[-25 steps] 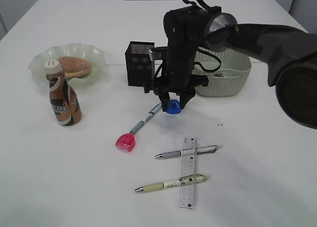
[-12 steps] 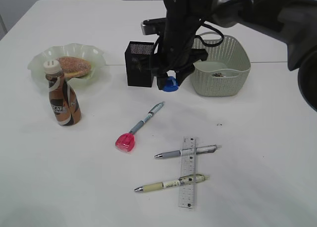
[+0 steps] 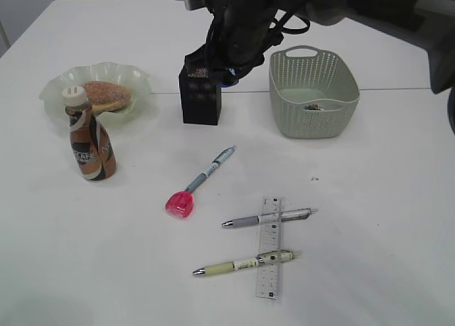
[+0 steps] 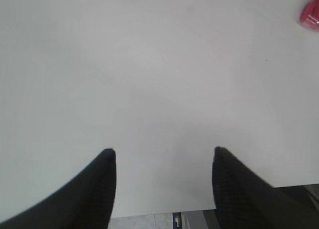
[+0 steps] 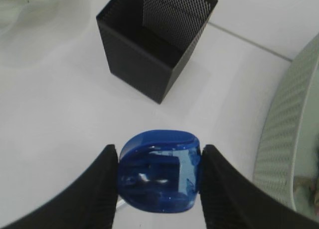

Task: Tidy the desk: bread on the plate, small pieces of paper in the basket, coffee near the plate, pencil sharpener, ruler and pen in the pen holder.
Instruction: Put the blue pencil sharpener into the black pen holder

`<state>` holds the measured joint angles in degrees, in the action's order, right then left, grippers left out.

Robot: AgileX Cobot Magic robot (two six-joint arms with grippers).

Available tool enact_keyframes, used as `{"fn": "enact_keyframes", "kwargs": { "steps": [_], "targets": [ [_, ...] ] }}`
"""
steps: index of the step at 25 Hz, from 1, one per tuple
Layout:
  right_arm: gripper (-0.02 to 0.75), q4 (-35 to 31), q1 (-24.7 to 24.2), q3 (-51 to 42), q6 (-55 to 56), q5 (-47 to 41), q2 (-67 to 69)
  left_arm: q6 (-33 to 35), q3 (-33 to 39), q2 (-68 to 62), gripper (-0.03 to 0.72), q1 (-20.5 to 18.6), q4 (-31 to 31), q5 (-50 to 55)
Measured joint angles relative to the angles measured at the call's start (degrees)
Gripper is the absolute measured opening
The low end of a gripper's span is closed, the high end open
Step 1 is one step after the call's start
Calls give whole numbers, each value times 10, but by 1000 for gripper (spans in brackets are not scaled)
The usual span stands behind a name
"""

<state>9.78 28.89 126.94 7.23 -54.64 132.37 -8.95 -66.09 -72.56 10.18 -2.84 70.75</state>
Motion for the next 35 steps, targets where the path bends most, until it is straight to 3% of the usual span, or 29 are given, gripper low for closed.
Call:
{"fn": "enact_keyframes", "kwargs": {
  "steps": [11,18,35],
  "targets": [
    [333,46,0,-53,-2,264,-5,0,0,0,444,0,-14,0],
    [333,59,-1,-53,-2,368,1,0,0,0,444,0,-19,0],
    [333,59,-18,-54,-2,462,54,0,0,0,444,0,-22,0]
  ]
}}
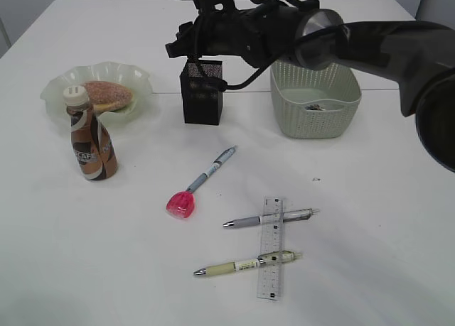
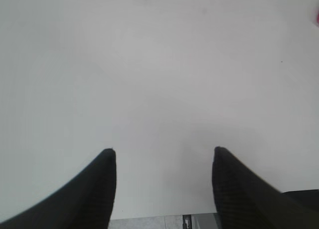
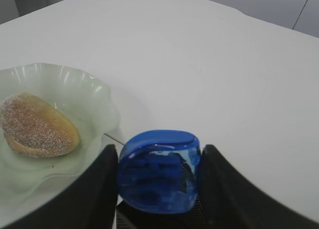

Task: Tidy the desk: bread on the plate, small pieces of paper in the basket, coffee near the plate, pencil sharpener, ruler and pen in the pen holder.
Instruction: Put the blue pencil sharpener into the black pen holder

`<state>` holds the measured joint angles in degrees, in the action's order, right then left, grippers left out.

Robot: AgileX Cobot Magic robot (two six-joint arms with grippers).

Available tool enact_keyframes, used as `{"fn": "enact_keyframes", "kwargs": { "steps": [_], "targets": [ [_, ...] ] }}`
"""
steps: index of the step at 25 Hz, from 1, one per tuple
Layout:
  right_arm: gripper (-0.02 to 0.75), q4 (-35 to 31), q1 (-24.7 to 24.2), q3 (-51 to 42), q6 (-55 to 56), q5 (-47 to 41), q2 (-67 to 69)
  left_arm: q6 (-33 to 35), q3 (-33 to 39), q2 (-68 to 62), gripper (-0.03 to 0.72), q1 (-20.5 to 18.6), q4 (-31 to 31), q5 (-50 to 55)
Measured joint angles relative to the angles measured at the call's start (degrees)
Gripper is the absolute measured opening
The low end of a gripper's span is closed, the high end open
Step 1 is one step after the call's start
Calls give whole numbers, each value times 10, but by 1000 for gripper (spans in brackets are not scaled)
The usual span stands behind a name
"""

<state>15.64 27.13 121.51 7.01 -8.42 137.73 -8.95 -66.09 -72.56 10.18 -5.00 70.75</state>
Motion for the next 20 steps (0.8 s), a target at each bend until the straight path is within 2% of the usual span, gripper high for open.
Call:
{"fn": "enact_keyframes", "kwargs": {
  "steps": [11,20],
  "targets": [
    [332,-14,-3,0,0,-57,0,0,0,0,444,0,8,0],
    [332,-14,-34,-1,0,-69,-18,0,0,0,444,0,8,0]
  ]
}}
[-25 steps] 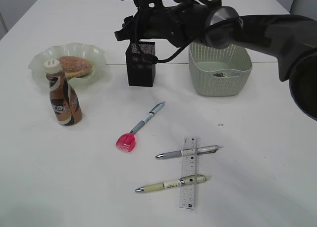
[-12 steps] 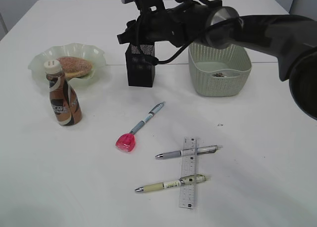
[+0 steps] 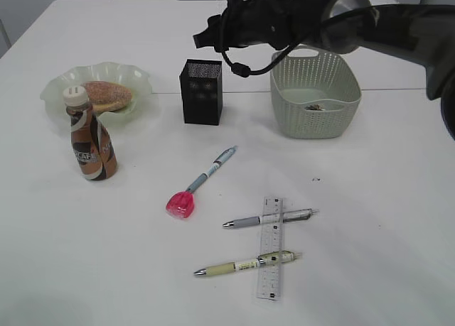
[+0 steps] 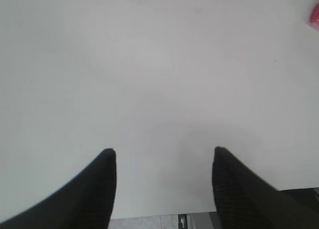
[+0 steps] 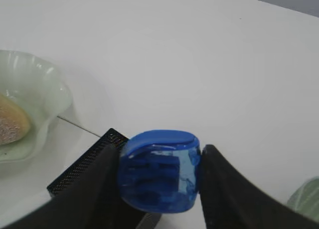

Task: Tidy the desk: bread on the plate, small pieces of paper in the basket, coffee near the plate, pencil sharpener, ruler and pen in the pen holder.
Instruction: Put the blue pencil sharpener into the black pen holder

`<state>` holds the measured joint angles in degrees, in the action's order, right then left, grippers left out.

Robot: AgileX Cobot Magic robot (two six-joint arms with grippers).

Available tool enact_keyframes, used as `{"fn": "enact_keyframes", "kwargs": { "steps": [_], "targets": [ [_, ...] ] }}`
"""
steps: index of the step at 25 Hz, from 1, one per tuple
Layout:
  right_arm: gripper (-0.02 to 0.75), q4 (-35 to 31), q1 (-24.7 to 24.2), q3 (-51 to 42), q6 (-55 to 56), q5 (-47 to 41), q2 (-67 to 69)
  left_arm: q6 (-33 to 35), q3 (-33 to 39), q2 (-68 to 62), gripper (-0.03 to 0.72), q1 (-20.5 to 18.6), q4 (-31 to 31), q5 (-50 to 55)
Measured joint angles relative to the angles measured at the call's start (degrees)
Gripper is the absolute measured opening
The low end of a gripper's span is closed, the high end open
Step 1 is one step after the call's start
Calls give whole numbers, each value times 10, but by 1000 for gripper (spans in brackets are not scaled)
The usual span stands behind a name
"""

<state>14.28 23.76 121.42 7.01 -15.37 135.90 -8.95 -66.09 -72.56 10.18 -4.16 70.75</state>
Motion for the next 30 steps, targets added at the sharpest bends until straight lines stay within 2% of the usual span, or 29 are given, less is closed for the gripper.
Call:
{"fn": "enact_keyframes", "kwargs": {
  "steps": [18,30],
  "targets": [
    [331,-19,-4,0,9,124,31,0,0,0,443,0,0,0],
    [331,-21,-3,0,44,161,63,0,0,0,442,0,0,0]
  ]
}}
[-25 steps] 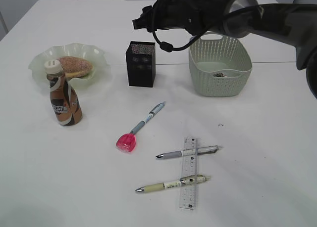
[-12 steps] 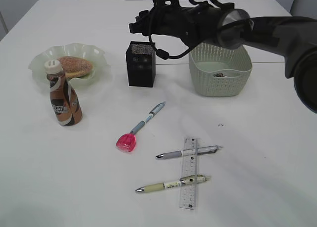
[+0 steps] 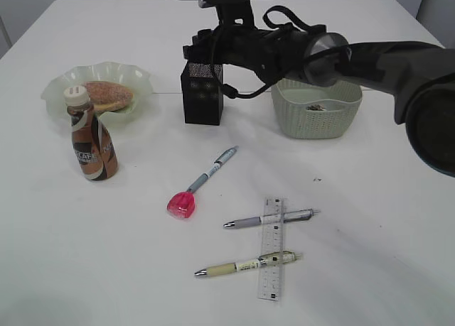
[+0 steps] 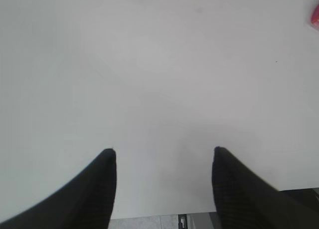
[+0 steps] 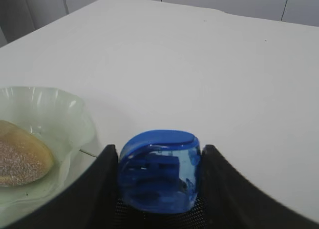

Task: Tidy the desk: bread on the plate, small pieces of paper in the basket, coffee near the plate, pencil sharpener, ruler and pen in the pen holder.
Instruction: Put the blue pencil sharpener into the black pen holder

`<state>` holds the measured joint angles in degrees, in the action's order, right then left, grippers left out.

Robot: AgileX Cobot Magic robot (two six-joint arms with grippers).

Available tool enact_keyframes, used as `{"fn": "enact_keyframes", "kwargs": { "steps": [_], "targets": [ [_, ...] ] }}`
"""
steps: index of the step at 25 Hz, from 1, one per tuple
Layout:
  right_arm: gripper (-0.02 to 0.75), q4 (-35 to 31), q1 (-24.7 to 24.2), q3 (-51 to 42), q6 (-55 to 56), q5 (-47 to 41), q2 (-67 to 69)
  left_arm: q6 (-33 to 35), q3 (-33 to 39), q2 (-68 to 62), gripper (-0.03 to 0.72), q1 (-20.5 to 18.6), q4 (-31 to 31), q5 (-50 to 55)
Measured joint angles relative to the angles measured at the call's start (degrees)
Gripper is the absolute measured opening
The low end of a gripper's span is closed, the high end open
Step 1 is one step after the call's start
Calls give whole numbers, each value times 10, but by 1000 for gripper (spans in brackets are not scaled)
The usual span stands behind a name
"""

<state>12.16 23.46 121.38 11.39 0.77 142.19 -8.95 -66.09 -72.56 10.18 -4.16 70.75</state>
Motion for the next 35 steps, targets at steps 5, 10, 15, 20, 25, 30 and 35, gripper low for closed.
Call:
{"fn": "enact_keyframes", "kwargs": {
  "steps": [5,10,15,20,25,30,35],
  "targets": [
    [331,0,0,0,22,4,0,0,0,0,442,0,0,0],
    [331,0,0,0,40,10,0,0,0,0,442,0,0,0],
    [331,0,0,0,48,13,7,0,0,0,442,0,4,0],
    [335,0,0,0,53,14,7,0,0,0,442,0,4,0],
    [345,0,0,0,55,14,7,0,0,0,442,0,4,0],
    [345,0,0,0,55,14,7,0,0,0,442,0,4,0],
    [345,0,1,0,56,12,7,0,0,0,442,0,4,0]
  ]
}}
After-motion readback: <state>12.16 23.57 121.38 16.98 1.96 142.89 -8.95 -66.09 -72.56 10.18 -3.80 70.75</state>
